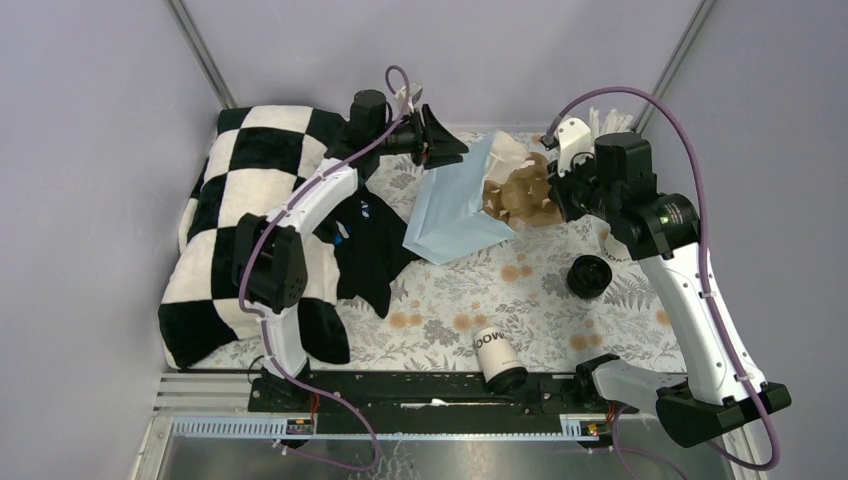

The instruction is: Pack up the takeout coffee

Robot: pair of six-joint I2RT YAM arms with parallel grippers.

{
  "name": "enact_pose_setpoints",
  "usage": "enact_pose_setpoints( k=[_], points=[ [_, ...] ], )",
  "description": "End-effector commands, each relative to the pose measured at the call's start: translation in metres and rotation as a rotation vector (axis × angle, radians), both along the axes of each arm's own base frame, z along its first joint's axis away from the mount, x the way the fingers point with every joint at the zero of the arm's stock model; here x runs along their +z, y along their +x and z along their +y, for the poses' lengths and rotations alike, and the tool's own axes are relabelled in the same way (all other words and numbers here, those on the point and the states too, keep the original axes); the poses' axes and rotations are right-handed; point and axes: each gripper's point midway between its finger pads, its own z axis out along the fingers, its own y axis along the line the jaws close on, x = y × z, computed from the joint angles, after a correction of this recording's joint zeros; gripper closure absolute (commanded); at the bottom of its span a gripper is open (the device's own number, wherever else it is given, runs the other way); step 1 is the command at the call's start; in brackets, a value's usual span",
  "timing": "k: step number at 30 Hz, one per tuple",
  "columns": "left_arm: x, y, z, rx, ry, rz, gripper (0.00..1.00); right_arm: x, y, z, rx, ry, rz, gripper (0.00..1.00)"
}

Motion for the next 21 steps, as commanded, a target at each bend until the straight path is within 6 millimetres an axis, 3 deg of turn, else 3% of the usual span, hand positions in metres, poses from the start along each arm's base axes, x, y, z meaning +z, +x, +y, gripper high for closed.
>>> enact_pose_setpoints(
  k=[1, 4, 6, 13, 18, 21],
  points=[
    [0.004, 0.006, 0.035, 0.230, 0.235, 0.056, 0.42, 0.019, 0.003, 0.028, 0.107, 0.077, -0.052, 1.00],
    [0.008, -0.005, 0.051, 0.291, 0.335, 0.058, 0.21, 0.019, -0.001, 0.038, 0.118, 0.103, -0.043, 1.00],
    [0.014, -0.020, 0.059, 0.315, 0.374, 0.055, 0.19, 0.022, -0.001, 0.041, 0.104, 0.124, -0.047, 1.00],
    [0.009, -0.094, 0.078, 0.427, 0.511, 0.082, 0.19, 0.036, 0.007, 0.066, 0.062, 0.226, -0.039, 1.00],
    [0.002, -0.119, 0.072, 0.513, 0.562, 0.220, 0.20, 0.028, 0.007, 0.086, 0.063, 0.191, -0.001, 1.00],
    [0.001, -0.127, 0.059, 0.530, 0.580, 0.263, 0.31, 0.025, 0.008, 0.091, 0.052, 0.173, 0.002, 1.00]
  ],
)
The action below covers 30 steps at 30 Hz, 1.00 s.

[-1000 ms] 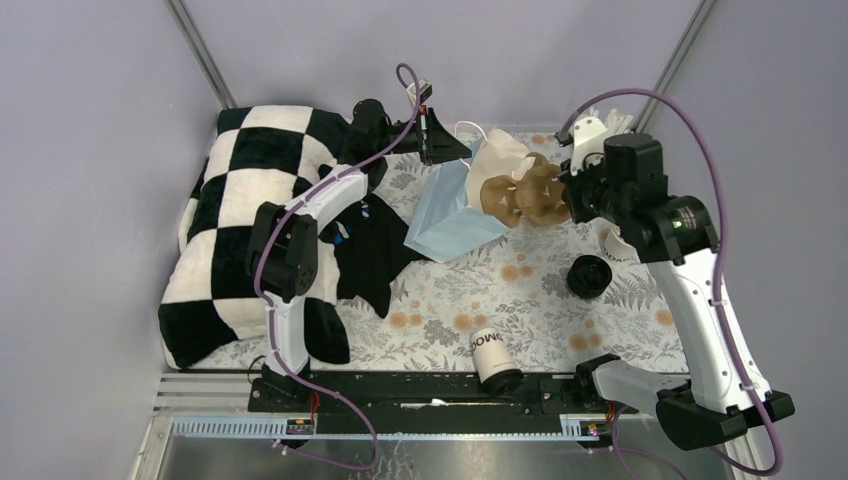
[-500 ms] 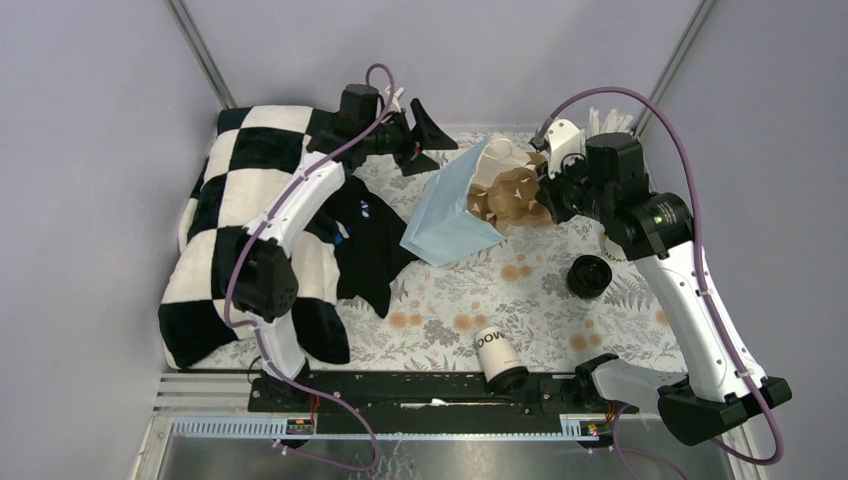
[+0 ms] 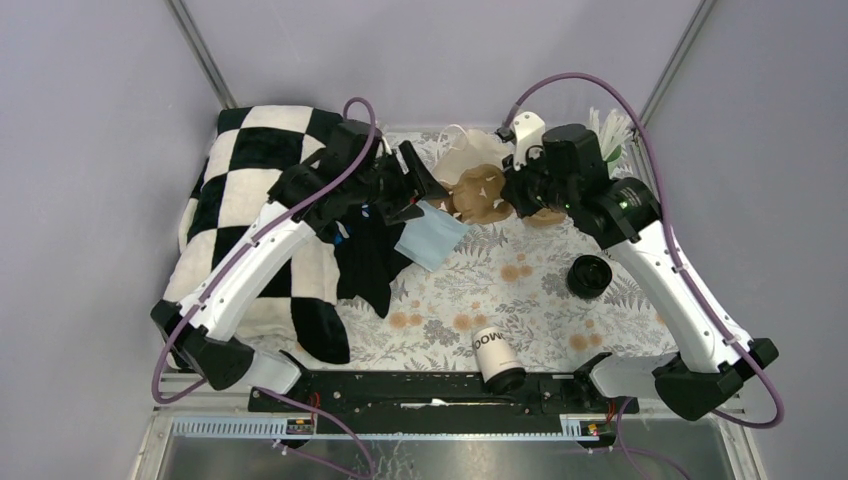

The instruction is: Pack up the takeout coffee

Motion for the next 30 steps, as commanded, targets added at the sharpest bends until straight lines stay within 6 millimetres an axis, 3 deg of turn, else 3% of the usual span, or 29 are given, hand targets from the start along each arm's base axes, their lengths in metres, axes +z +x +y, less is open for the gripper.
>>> enact_pose_setpoints(
  k=[1, 4, 12, 20, 24, 27, 30],
  points=[
    [-0.023, 0.002, -0.005, 0.155, 0.088, 0.114, 0.35, 0.020, 0.008, 0.007, -0.053, 0.027, -0.051, 1.00],
    [-0.029, -0.003, -0.009, 0.205, 0.102, 0.196, 0.43, 0.020, 0.009, 0.012, -0.044, 0.017, -0.055, 1.00],
    [-0.038, 0.010, -0.011, 0.327, 0.116, 0.289, 0.36, 0.022, 0.013, 0.013, 0.007, -0.081, -0.078, 1.00],
    [-0.046, 0.028, -0.009, 0.402, 0.185, 0.291, 0.41, 0.019, 0.013, 0.013, 0.034, -0.158, -0.105, 1.00],
    [-0.051, 0.031, -0.011, 0.398, 0.216, 0.300, 0.52, 0.022, 0.014, 0.015, 0.036, -0.160, -0.118, 1.00],
    [-0.056, 0.029, -0.009, 0.397, 0.262, 0.297, 0.55, 0.025, 0.014, 0.015, 0.032, -0.164, -0.128, 1.00],
    [-0.060, 0.028, -0.009, 0.374, 0.295, 0.283, 0.67, 0.027, 0.015, 0.013, 0.026, -0.172, -0.138, 1.00]
  ],
)
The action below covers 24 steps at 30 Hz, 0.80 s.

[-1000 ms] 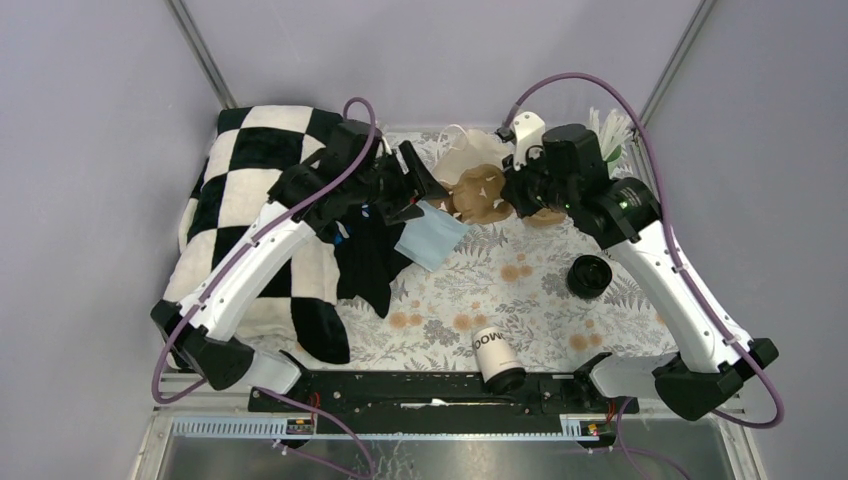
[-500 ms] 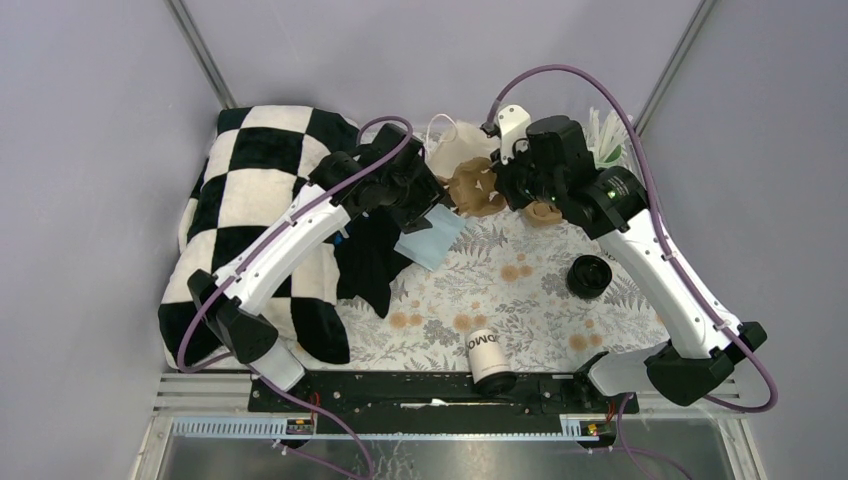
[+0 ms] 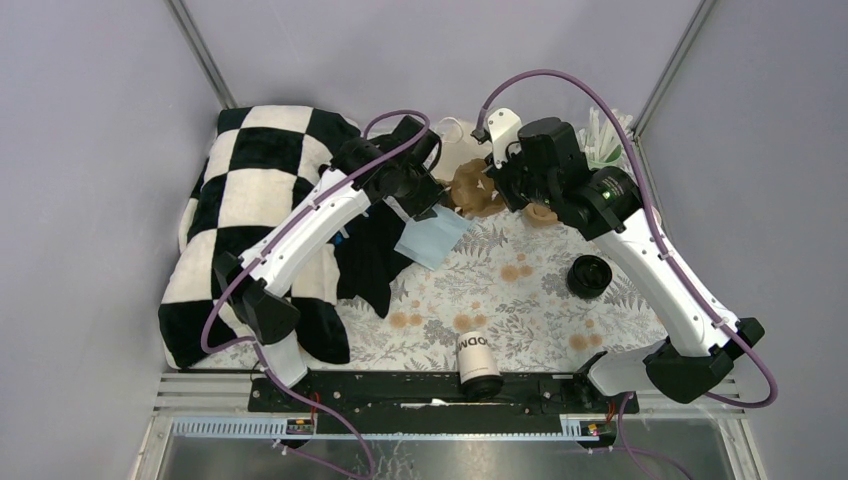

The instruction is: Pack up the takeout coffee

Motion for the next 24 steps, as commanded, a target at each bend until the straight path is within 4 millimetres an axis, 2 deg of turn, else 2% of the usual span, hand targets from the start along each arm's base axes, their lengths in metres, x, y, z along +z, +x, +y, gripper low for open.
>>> enact_pose_setpoints(
  k=[1, 8, 15, 19, 24],
  points=[
    [0.006, -0.004, 0.007, 0.003, 0.051, -0.012, 0.70, 0.020, 0.003, -0.002, -0.009, -0.005, -0.066, 1.00],
    [0.008, -0.001, -0.001, -0.176, 0.142, -0.084, 1.00, 0.020, 0.005, -0.024, -0.079, -0.074, -0.090, 1.00],
    [0.021, -0.003, -0.018, -0.402, 0.113, -0.224, 1.00, 0.027, -0.001, -0.051, -0.110, -0.183, -0.135, 1.00],
    [0.031, -0.011, -0.029, -0.529, 0.057, -0.300, 1.00, 0.022, -0.013, -0.045, -0.001, -0.192, -0.120, 1.00],
    [0.020, -0.018, -0.026, -0.584, 0.078, -0.291, 1.00, 0.022, -0.017, -0.036, 0.042, -0.170, -0.091, 1.00]
  ],
)
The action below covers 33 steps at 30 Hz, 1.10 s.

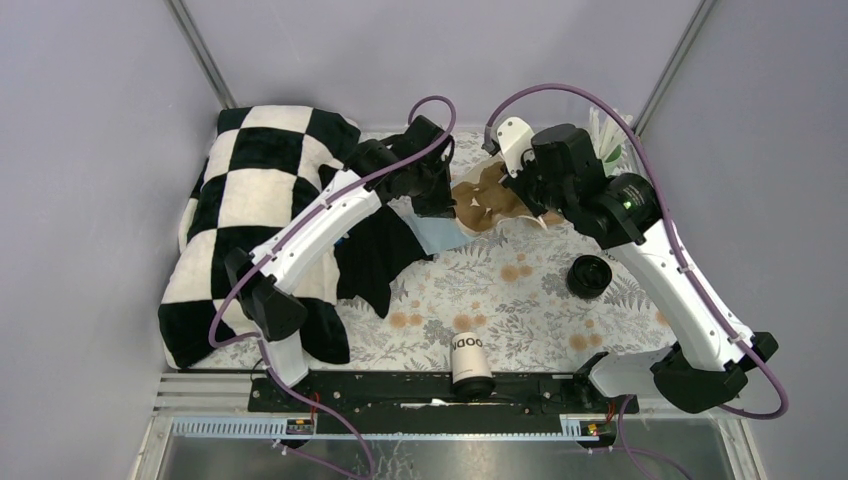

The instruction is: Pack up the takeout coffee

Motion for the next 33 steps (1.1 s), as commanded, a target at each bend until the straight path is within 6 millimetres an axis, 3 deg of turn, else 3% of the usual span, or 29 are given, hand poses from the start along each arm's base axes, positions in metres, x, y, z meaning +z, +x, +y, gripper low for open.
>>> enact_pose_setpoints(
  k=[1, 5, 12, 19, 24, 28, 30, 33],
  points=[
    [0.025, -0.010, -0.002, -0.111, -0.066, -0.095, 1.00, 0.009, -0.010, 0.009, 0.073, 0.024, 0.013, 1.00],
    [0.028, -0.015, -0.003, -0.131, -0.102, -0.109, 1.00, -0.009, -0.013, 0.016, 0.082, 0.050, 0.058, 1.00],
    [0.017, -0.023, 0.016, -0.100, -0.176, -0.019, 1.00, -0.031, -0.004, 0.034, 0.119, 0.146, 0.039, 1.00],
    [0.015, -0.022, 0.030, -0.095, -0.188, -0.004, 1.00, -0.045, 0.007, 0.037, 0.119, 0.259, 0.120, 0.97],
    [0.016, -0.021, 0.032, -0.098, -0.195, -0.005, 1.00, -0.054, 0.011, 0.036, 0.015, 0.331, 0.143, 0.95],
    [0.016, -0.015, 0.037, -0.083, -0.197, -0.004, 1.00, -0.068, 0.012, 0.032, -0.052, 0.351, 0.161, 0.82],
    [0.016, -0.012, 0.038, -0.078, -0.199, -0.001, 1.00, -0.069, 0.016, 0.019, -0.125, 0.317, 0.145, 0.62],
    [0.016, -0.012, 0.037, -0.084, -0.205, 0.007, 1.00, -0.053, 0.020, -0.002, -0.227, 0.265, 0.108, 0.47]
  ],
)
